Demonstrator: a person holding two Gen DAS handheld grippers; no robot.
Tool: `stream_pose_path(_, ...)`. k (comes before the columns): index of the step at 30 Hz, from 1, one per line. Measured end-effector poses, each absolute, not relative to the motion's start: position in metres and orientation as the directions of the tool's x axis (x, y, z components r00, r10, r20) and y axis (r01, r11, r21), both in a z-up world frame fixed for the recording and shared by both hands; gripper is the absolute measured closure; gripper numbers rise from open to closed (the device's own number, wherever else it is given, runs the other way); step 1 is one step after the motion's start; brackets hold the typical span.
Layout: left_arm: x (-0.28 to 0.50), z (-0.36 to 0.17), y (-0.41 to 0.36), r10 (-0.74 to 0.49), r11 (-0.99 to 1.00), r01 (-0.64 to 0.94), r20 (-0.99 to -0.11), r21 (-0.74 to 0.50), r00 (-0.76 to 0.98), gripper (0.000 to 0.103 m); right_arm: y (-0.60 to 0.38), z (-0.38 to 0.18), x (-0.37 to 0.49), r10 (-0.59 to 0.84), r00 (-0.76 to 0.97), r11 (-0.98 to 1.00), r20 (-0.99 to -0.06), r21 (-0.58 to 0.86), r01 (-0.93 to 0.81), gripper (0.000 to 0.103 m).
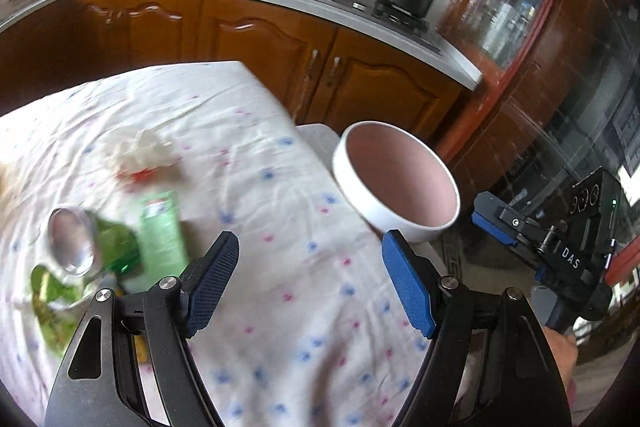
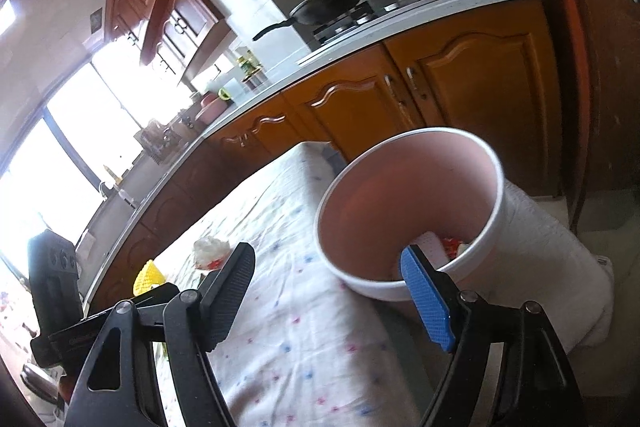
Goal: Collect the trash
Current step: 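Move both tools back over the table toward the green pouch and box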
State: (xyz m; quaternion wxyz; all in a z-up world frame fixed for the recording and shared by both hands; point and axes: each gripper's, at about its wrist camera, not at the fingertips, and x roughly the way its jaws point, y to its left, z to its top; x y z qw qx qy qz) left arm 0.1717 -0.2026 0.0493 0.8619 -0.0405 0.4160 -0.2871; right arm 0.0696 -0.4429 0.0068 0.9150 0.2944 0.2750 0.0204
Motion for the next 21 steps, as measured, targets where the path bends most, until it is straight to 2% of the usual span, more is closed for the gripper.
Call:
stream_pose_path(11,0.16,0.047,-0.125,-0.492,0.869,0.361,-0.672,-0.338,0.553,0.027,-0.397,0.006,0.082,0.264,0.823,0.843,-0.503,0.535,0.056,0.025)
stream_pose_path(21,0.155,0.033,-0.073,-0.427,0.904,0.261,-0.694,-0.338,0.579,0.027,-0.354,0.003,0.094,0.322,0.793,0.853,-0.518,0.522,-0.005,0.025)
